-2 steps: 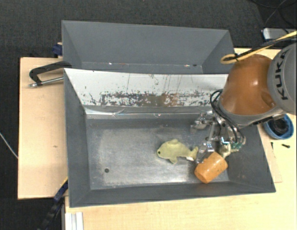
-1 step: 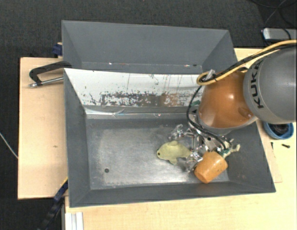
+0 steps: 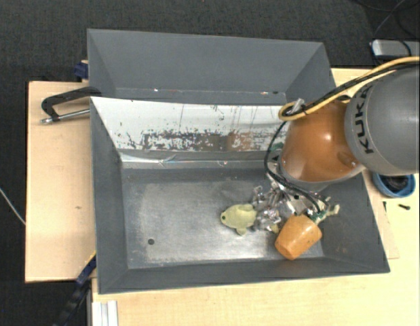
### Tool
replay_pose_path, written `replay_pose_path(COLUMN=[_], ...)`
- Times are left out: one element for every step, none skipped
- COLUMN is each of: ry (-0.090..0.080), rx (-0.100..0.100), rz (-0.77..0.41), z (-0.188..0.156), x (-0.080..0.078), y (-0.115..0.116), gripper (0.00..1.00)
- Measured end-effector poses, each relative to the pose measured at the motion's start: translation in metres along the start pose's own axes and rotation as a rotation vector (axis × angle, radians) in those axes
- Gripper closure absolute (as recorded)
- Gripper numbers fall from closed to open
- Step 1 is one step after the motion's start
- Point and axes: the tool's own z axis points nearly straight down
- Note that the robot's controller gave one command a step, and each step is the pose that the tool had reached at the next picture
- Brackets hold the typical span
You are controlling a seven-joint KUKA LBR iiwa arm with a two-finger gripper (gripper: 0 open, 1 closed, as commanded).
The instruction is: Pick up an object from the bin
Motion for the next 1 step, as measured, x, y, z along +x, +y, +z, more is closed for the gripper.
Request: replay_pose_path(ry=[-0.011], rx=[0.004], rz=[-0.331], z=[-0.1689], x=[-0.0331], y=[0.0539], gripper=[1.00])
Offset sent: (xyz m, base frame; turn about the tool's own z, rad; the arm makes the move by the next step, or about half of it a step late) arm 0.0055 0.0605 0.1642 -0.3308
